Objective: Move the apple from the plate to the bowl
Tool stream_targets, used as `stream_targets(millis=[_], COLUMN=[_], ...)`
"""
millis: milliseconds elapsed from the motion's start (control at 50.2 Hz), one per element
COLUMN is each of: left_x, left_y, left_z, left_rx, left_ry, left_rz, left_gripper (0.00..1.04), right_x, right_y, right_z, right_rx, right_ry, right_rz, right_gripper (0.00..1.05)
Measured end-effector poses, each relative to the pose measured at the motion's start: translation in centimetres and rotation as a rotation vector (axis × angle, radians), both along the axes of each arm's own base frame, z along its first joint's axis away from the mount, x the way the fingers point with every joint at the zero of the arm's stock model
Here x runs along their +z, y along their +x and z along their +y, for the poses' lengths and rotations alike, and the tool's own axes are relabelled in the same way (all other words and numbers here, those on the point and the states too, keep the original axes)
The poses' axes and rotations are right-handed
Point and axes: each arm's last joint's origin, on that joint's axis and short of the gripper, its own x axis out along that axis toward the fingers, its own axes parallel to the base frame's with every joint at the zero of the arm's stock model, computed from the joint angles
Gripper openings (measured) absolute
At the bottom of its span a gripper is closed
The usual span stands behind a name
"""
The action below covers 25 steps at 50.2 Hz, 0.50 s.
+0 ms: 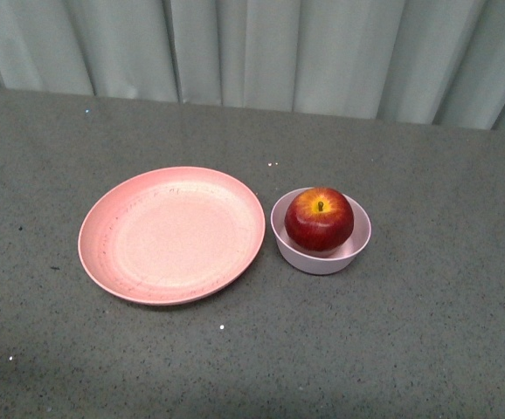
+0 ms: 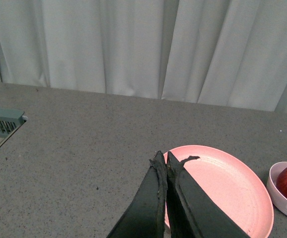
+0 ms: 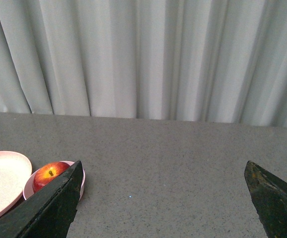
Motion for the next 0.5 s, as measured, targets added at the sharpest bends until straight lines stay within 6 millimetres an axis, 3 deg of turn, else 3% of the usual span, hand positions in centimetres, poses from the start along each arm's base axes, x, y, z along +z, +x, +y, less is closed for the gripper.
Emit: stream_targets(millis=[139,498], left_x=[0.0,0.8], left_y=[-1.0,-2.5], left_z=[1.1,1.1], left_rx=[0.012,0.005], left_ry=[0.0,0.002], left_rz=[0.001,-0.025], left_gripper=[0.04,0.04], right_x=[0.0,0.0], right_y=[0.0,0.0], right_z=[0.0,0.0], right_rx=[0.0,0.0], right_ry=[0.0,0.0], right_rz=[0.0,0.0], right_gripper=[0.95,0.95])
